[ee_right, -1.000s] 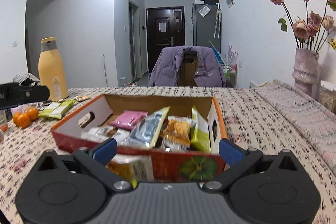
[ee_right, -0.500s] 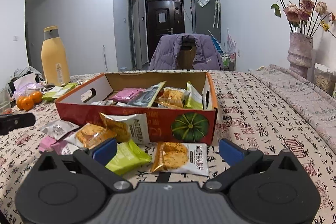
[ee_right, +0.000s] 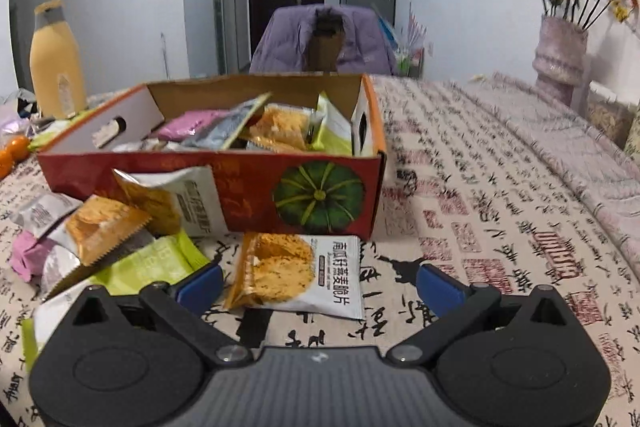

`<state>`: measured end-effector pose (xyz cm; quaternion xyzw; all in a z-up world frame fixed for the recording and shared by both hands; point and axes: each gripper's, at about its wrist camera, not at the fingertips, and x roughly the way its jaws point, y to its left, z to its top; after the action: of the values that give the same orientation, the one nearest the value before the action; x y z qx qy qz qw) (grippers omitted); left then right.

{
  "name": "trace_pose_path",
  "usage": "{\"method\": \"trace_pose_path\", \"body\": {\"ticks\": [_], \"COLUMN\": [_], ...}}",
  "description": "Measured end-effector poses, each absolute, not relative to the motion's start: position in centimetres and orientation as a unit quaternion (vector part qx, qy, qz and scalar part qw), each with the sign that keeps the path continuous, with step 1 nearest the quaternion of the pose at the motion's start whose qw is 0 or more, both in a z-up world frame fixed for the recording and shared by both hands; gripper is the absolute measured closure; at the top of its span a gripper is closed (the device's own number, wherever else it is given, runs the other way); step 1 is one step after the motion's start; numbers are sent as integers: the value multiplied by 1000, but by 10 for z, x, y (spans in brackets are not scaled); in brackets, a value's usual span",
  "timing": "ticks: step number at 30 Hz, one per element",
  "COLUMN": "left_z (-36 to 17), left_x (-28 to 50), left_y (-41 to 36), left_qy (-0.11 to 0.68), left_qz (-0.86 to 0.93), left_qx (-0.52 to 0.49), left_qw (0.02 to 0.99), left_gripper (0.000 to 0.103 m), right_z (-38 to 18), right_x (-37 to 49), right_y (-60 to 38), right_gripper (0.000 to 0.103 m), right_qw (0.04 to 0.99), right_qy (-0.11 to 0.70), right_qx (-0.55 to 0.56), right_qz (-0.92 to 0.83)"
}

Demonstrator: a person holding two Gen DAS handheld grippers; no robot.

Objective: Organize snacks
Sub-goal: 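Withdraw both open grippers from the box back toward the snack pile, then grasp a cookie packet with the right gripper while the left gripper grasps a green-white nut bar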

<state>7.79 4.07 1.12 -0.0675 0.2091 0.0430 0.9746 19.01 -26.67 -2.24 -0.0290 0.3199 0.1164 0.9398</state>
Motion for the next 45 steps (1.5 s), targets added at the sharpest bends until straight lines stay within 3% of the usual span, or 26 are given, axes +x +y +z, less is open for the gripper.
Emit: {"method": "trace_pose_path", "body": {"ticks": [6,22,24,26,30,37,45], "left_z": [12,12,12,12,11,12,10], "left_x": [77,75,73,72,70,68,70], "left_y": [39,33,32,32,33,31,25], "left_qy": [210,213,213,214,215,217,227], "left_qz": [45,36,35,36,40,45,40], "left_qx": [-69,-67,-66,-65,-65,-62,-58], "left_qw": [974,974,974,974,974,973,971], "left_gripper": [0,0,0,0,0,0,0], "right_z": [-35,-36,-36,-35,-33,-31,-21], "right_x": [209,218,216,212,206,197,171], "right_y": [-255,-252,-252,-253,-254,-260,-274], "right_gripper": [0,1,10,26,39,50,51], "right_qw": [925,921,923,925,928,933,946], "right_qy": [355,354,348,338,326,310,272], "right_qx": [-40,-45,-45,-46,-46,-38,-26], "right_qz": [133,159,160,165,175,181,171]}}
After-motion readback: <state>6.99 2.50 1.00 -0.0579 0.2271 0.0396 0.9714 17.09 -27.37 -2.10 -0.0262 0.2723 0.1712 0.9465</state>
